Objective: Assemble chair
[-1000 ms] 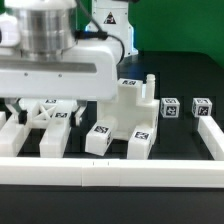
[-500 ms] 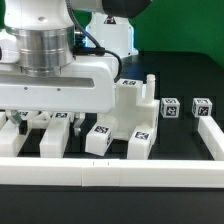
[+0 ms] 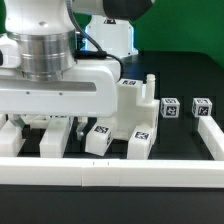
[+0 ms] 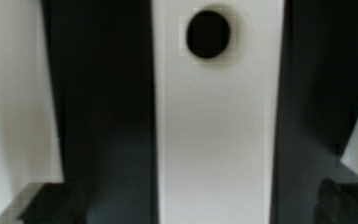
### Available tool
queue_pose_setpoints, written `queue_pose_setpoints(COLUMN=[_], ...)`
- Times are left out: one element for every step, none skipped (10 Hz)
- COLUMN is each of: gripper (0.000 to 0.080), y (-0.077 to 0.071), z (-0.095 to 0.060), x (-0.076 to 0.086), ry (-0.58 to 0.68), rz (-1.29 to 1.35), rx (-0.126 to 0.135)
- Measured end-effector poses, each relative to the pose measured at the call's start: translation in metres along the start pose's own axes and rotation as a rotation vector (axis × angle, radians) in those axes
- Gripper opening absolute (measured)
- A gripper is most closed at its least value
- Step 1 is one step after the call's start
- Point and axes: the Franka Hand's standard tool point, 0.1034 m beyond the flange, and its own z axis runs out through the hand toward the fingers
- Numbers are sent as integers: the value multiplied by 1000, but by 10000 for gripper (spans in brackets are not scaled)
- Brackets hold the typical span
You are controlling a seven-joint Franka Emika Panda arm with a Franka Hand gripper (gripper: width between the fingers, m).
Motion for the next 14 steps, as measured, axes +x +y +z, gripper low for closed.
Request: queue_pose_setpoints(gripper=[649,649,649,649,649,649,649,649,649,649,649,649,649,649], y=[1,0,-2,-1,-1,-1,-1,-1,-3,-5,-6,-5,-5,-5], z=[5,6,5,5,5,5,6,8,12,14,15,16,16,16], x=[0,-1,0,0,0,0,0,-1,-1,-1,-1,-1,-1,-1], ry=[2,1,4,4,4,4,3,-1,2,6,7,8,8,8], rz=[-2,-2,-7,-6,-5,-5,-7,-17,-21,-24,-24,-24,-23,-23], rx=[-4,-5,-7,-7,-7,-7,-7,-7,-8,-9,-10,-11,-11,-11])
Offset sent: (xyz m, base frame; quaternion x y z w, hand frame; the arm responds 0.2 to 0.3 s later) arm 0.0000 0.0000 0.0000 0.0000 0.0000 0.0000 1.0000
